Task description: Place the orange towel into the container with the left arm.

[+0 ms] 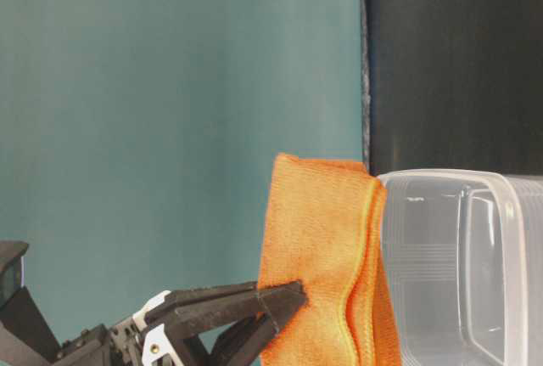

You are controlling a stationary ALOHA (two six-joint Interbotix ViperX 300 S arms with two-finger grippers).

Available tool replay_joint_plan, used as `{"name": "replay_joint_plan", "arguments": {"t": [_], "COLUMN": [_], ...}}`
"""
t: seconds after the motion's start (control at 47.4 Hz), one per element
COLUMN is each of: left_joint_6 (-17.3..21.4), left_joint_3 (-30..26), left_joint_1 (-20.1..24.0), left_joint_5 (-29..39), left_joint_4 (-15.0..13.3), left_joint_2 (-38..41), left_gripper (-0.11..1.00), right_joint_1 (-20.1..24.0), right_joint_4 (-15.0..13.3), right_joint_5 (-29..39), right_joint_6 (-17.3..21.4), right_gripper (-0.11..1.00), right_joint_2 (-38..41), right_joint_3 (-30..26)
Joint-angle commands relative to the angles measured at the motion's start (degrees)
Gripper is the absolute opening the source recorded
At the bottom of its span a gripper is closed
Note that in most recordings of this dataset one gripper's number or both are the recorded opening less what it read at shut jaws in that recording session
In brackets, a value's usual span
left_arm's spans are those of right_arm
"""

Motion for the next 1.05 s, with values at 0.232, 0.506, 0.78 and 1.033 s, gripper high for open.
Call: {"name": "replay_joint_plan", "arguments": {"t": [0.232,0.506,0.78,1.033], "left_joint_6": [-0.2,-0.7,-1.6,-2.5], "left_joint_3": [-0.1,1.0,1.6,2.0], "left_joint_1": [0.3,0.6,0.4,-0.3], "left_joint_5": [-0.6,-1.3,-4.7,-12.7], "left_joint_4": [0.2,0.2,0.2,0.2], "left_joint_2": [1.1,1.7,1.3,-8.0], "left_gripper": [0.06,0.1,0.84,0.85], "right_joint_1": [-0.1,-0.2,-0.1,-0.2], "right_joint_4": [0.4,0.4,0.4,0.4], "right_joint_5": [-0.6,-0.7,-1.0,-0.8], "right_joint_6": [1.5,2.6,2.6,2.6], "right_gripper": [0.72,0.72,0.72,0.72], "right_joint_2": [0.4,0.4,0.4,-0.4], "right_joint_3": [-0.3,-0.3,-0.3,-0.6]}}
